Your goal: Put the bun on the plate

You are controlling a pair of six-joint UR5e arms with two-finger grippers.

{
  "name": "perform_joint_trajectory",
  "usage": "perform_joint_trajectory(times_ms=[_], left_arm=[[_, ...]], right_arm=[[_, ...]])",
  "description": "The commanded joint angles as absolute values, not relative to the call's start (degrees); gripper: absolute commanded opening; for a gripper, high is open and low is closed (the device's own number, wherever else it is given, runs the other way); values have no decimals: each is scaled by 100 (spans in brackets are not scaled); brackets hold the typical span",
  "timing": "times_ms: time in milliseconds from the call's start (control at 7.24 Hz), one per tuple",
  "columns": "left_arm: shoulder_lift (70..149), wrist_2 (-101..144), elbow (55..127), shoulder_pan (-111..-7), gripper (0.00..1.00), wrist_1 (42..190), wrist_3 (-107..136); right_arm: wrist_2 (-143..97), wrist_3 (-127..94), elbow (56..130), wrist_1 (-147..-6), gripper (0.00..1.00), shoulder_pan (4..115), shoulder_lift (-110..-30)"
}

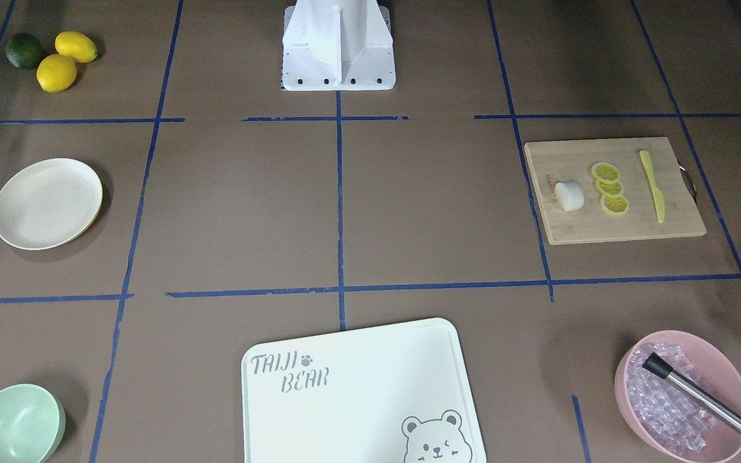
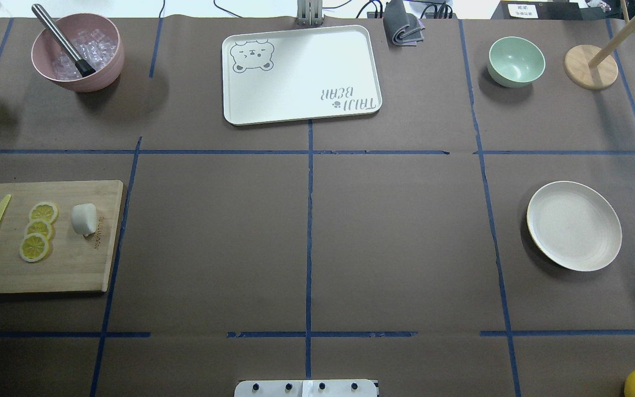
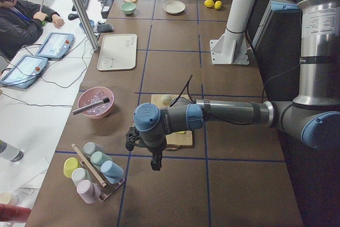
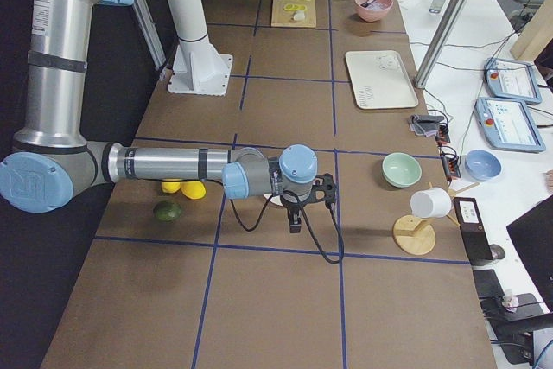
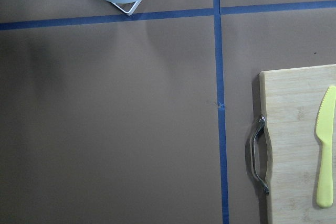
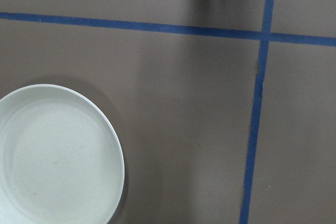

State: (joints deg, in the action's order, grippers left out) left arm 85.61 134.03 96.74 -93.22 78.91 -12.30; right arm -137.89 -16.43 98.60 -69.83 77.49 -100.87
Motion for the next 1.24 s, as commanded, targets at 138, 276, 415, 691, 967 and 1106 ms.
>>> perform_joint_trajectory(times_ms=[138, 276, 415, 691, 967, 1106], left_arm=[[8569, 13403, 9677, -9299, 100, 7910, -1230], [8569, 13403, 9668, -9290, 100, 7910, -1230], [8569, 13403, 9668, -9290, 100, 7910, -1230], [8569, 13403, 9668, -9290, 100, 7910, -1230], [8569, 13403, 9668, -9290, 100, 7910, -1230], [8569, 13403, 9668, -9290, 100, 7910, -1230]], right_arm=[[-12870, -3863, 9695, -5090, 99, 6305, -10327], [-12632, -3919, 9503, -5080, 99, 6041, -10327], [-12621, -3920, 9353, -4941, 99, 5969, -10318], [-12612, -3920, 9185, -4799, 94, 5793, -10266], [-12621, -3929, 9158, -4799, 57, 5669, -10257], [-12638, -3903, 9158, -4790, 13, 5669, -10196]])
